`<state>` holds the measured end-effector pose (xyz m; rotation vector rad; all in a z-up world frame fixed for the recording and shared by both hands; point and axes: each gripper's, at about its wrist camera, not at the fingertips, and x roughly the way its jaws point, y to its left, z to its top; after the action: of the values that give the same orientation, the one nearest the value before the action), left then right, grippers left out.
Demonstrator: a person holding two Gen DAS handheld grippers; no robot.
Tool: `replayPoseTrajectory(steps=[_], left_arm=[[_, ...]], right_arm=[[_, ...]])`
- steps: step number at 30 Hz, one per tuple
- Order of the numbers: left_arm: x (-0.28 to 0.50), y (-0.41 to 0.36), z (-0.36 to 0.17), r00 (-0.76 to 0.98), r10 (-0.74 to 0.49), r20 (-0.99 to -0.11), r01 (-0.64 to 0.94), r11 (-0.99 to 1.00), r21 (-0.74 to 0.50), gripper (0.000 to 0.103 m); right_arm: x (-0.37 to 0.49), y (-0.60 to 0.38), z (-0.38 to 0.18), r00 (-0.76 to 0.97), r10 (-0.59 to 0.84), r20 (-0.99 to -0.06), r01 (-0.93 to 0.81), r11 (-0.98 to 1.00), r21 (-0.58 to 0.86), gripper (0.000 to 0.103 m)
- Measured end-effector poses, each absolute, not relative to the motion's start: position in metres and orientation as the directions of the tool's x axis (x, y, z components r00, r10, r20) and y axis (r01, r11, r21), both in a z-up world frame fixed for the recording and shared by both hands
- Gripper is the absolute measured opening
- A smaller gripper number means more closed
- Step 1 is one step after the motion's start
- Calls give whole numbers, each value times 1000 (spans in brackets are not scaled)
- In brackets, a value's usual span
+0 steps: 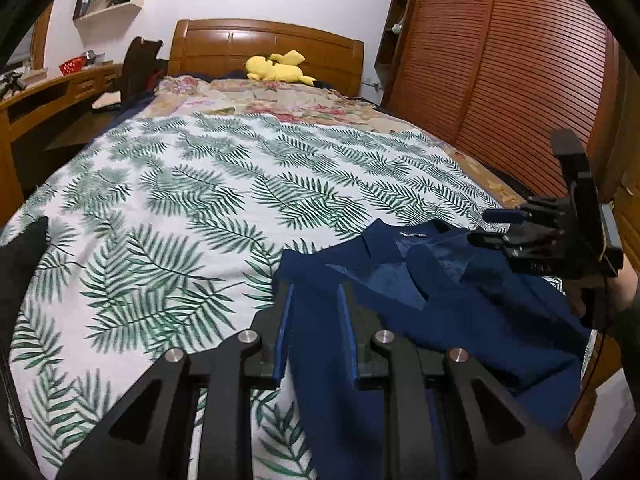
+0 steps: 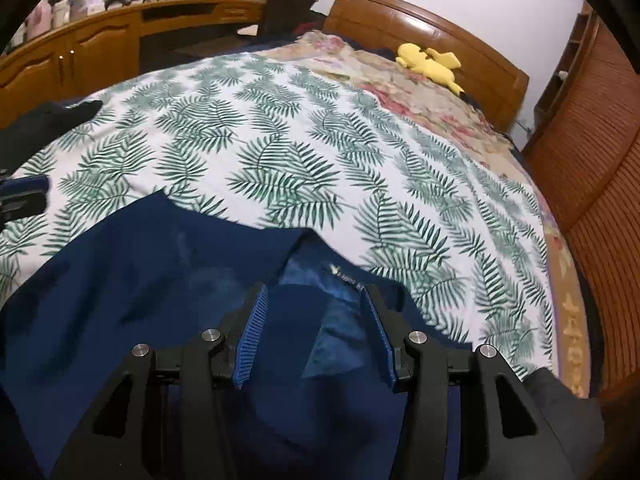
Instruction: Fold large clothes
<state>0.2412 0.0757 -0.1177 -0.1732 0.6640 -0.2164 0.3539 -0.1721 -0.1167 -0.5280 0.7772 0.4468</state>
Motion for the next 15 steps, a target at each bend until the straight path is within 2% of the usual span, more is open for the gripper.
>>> replayPoseTrajectory(steps=[9, 15], left_arm=[[277, 43, -135, 697, -297, -652, 187, 954, -234, 20], [302, 22, -163, 600, -309, -738, 203, 951, -233, 20]], right_arm=[[378, -261, -147, 627, 63, -776, -412, 873, -262, 49], [389, -307, -163, 617, 23, -787, -342, 908, -241, 49]])
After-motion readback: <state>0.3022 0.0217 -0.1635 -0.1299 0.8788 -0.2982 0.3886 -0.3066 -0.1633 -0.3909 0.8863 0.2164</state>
